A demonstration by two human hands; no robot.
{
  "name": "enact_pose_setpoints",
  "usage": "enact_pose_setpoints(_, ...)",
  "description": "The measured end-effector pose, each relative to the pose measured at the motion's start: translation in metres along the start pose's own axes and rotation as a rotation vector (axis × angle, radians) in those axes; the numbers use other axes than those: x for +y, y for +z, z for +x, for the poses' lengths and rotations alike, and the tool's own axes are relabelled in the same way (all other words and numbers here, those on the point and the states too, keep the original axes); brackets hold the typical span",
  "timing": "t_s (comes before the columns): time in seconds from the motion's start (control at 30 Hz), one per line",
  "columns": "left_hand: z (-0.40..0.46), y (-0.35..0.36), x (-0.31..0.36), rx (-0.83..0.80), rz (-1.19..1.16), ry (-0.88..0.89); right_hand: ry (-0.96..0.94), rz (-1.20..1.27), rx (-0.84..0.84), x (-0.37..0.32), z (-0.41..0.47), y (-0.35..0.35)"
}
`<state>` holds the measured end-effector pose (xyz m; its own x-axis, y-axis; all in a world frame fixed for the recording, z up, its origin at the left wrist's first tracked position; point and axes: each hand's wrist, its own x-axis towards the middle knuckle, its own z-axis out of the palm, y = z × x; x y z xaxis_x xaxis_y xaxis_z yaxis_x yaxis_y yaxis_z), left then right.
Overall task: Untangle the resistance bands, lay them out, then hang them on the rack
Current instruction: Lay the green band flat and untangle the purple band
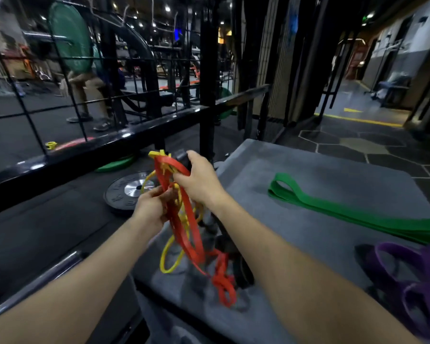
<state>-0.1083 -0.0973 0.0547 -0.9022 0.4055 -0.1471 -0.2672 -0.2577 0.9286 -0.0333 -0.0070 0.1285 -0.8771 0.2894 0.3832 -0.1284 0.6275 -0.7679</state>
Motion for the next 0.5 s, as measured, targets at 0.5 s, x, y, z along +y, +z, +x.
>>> enact_pose_setpoints(0.5,-0.004,0.042,-0.101,-0.378,1.506,0.254,0.27,-0.912,-0.225,0.105,-0.094,-0.04)
